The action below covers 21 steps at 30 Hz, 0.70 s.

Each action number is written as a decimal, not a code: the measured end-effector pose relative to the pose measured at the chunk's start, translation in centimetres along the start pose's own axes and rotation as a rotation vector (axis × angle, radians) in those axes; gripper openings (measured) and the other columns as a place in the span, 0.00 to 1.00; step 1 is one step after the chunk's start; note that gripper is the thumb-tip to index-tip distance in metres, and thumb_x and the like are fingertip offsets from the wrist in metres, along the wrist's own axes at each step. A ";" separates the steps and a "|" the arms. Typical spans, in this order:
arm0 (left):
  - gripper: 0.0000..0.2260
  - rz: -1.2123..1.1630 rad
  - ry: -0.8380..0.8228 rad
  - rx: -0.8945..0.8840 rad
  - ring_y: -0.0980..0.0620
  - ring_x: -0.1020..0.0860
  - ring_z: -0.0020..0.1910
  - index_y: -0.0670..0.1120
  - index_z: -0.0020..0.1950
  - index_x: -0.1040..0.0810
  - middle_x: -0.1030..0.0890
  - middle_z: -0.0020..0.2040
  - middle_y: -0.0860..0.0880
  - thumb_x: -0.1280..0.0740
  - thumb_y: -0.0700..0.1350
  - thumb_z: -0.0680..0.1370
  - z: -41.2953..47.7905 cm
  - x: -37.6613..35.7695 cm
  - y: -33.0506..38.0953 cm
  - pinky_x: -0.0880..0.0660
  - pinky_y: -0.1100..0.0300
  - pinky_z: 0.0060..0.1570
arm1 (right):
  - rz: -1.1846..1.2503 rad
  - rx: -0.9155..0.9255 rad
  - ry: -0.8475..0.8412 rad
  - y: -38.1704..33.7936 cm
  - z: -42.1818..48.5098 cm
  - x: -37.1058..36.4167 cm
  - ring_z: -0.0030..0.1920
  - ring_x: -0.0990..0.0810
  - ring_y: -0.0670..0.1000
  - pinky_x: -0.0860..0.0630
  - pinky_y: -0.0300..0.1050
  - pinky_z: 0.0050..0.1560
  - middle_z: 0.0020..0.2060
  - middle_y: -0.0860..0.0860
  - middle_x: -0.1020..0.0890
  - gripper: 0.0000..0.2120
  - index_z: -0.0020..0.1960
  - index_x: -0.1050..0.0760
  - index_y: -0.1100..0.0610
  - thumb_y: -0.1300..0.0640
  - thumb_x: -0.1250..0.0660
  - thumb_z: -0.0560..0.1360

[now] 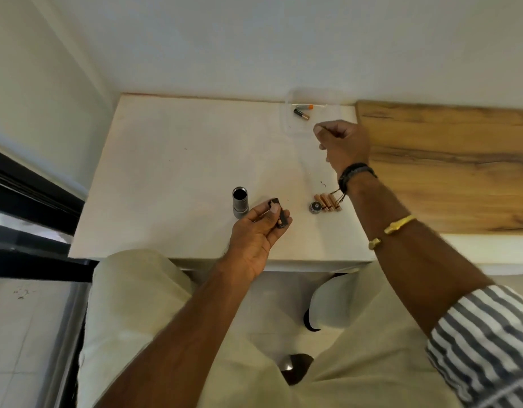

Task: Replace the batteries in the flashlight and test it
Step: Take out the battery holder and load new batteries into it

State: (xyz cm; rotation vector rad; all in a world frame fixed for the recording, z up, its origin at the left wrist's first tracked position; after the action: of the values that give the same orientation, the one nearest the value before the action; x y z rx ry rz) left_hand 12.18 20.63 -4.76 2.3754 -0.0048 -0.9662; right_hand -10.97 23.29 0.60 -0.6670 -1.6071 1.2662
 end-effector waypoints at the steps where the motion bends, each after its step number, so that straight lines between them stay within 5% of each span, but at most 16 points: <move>1: 0.13 0.002 0.015 0.003 0.46 0.16 0.47 0.34 0.60 0.22 0.17 0.46 0.40 0.31 0.35 0.77 0.2 0.0 0.0 0.18 0.52 0.50 | -0.059 0.036 0.012 -0.3 1.3 -0.3 0.39 0.17 0.47 0.19 0.41 0.41 0.40 0.50 0.14 0.04 0.47 0.14 0.56 0.57 0.25 0.74; 10: 0.20 0.050 -0.004 0.040 0.47 0.17 0.53 0.35 0.63 0.23 0.16 0.54 0.41 0.30 0.41 0.73 0.4 -0.7 -0.5 0.18 0.56 0.51 | -0.757 0.175 -0.109 -1.6 9.3 -3.9 0.55 0.17 0.56 0.18 0.52 0.55 0.52 0.53 0.14 0.08 0.51 0.14 0.51 0.57 0.30 0.76; 18: 0.15 0.007 -0.060 0.094 0.45 0.18 0.57 0.36 0.66 0.25 0.18 0.59 0.38 0.36 0.38 0.80 0.3 -1.1 -0.5 0.19 0.53 0.55 | -0.857 0.105 -0.069 -0.7 10.2 -5.4 0.55 0.17 0.62 0.18 0.54 0.53 0.55 0.57 0.16 0.09 0.55 0.16 0.53 0.55 0.32 0.78; 21: 0.15 0.005 -0.089 0.097 0.44 0.18 0.57 0.36 0.67 0.26 0.18 0.60 0.38 0.37 0.37 0.81 0.0 -1.4 -0.4 0.19 0.54 0.54 | -0.773 0.089 -0.064 -1.0 9.9 -4.7 0.56 0.18 0.59 0.21 0.47 0.48 0.55 0.54 0.16 0.07 0.52 0.16 0.52 0.57 0.30 0.75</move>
State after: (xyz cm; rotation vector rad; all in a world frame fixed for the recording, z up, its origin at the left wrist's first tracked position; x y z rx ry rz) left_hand 11.06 21.31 -4.07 2.4165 -0.0938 -1.0918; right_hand -17.93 14.75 -0.18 0.0738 -1.6124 0.7733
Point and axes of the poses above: each hand's wrist, its own z-axis towards the middle knuckle, its own x-axis out of the back of the hand, y = z × x, the point moved 3 cm from there along z, towards the middle knuckle
